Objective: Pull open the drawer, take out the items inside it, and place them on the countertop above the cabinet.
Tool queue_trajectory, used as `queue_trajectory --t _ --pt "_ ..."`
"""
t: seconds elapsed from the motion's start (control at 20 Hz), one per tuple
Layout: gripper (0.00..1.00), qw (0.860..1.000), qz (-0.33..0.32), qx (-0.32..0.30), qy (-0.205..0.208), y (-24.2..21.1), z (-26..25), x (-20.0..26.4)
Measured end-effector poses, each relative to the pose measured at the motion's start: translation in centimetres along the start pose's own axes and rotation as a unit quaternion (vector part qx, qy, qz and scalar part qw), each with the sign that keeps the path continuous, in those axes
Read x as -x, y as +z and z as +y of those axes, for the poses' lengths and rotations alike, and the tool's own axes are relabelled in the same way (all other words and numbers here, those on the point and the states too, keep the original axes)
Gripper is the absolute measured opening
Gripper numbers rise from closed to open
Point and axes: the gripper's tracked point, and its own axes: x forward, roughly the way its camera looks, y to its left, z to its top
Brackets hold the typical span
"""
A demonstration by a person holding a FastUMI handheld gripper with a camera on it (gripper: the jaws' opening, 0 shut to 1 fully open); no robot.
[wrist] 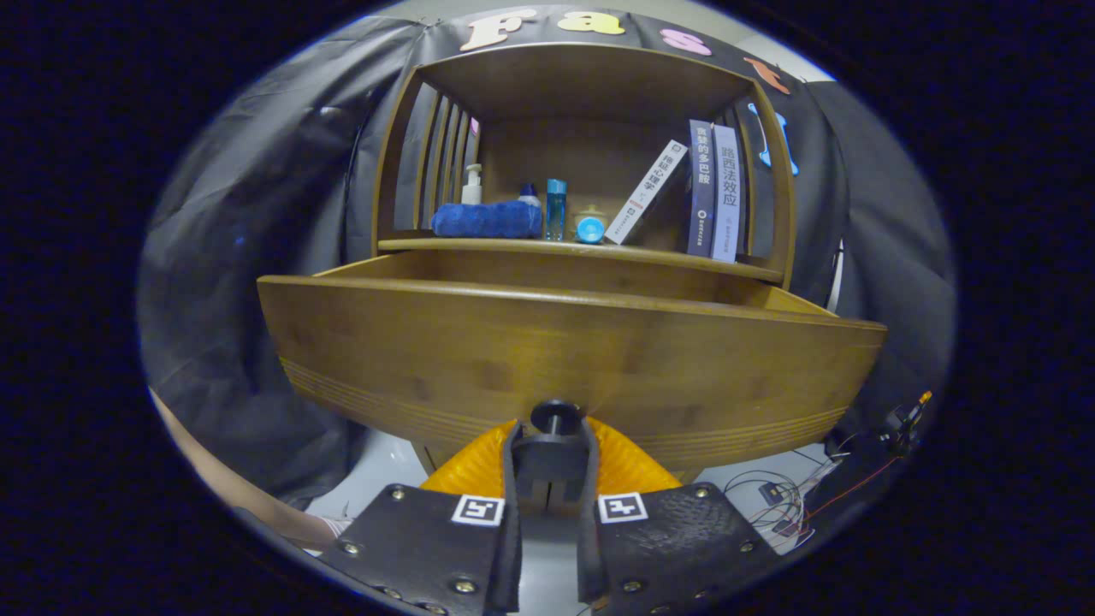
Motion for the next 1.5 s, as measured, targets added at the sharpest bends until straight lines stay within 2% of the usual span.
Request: queue_trajectory --t 0.25,0.4,0.5,0.7,0.9,1.15,1.35,1.5 --pt "0.66 0.999 0.045 -0.016 0.022 -2.9 0.1 3.0" --pt "0.66 1.000 0.020 -0.010 0.022 -0.6 -0.4 5.0" --pt "0.66 1.000 -0.017 -0.014 0.022 2.5 -0.5 6.1" --pt "0.66 0.995 -0.097 -0.010 0.022 10.6 -0.6 7.0" --pt "0.66 0.988 -0.154 -0.011 0.014 19.4 -1.4 4.2" --pt "0.66 0.989 -0.146 -0.004 0.007 25.0 -2.4 -3.9" --pt "0.66 0.997 -0.077 0.024 -0.011 23.4 -3.5 -12.2" --pt "0.66 1.000 -0.018 0.023 -0.011 21.5 -3.8 -16.3"
